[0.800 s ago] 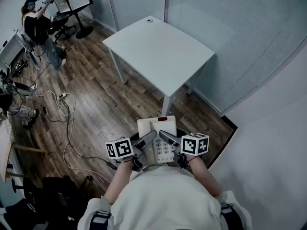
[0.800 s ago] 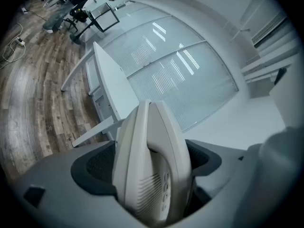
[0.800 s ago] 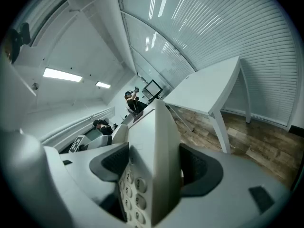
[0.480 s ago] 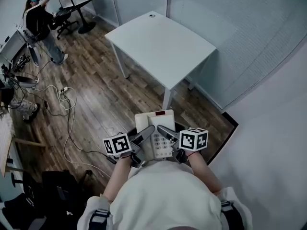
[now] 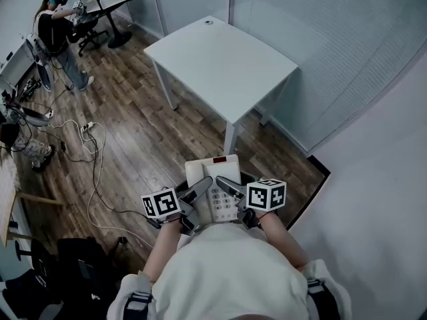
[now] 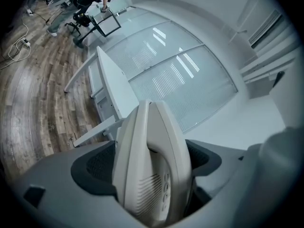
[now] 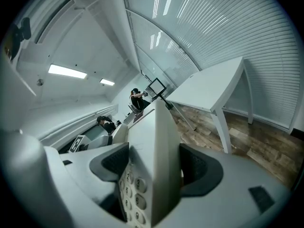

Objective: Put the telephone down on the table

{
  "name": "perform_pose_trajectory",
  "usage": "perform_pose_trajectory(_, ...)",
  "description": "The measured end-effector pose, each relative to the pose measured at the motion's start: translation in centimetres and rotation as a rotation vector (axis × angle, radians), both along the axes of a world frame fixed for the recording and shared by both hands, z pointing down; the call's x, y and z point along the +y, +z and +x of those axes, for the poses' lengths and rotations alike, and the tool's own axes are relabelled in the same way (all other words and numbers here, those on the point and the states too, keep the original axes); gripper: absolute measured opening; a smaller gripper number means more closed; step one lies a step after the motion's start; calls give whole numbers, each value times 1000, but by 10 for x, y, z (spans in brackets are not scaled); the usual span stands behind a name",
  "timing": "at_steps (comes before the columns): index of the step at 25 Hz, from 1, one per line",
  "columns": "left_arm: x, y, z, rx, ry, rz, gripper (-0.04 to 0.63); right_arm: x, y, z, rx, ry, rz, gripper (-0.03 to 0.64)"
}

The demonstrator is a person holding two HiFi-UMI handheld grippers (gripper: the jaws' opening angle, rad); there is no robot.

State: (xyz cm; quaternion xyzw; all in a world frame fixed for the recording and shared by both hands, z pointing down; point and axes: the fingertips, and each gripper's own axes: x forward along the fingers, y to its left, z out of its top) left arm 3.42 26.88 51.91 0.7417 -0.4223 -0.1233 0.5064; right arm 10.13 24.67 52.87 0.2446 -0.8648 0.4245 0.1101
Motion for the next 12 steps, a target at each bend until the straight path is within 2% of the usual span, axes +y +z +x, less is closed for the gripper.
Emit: perform_pose_trajectory(12,-8,1,13,-2,14,1,425,-7,1,13,-2,10,-10,341)
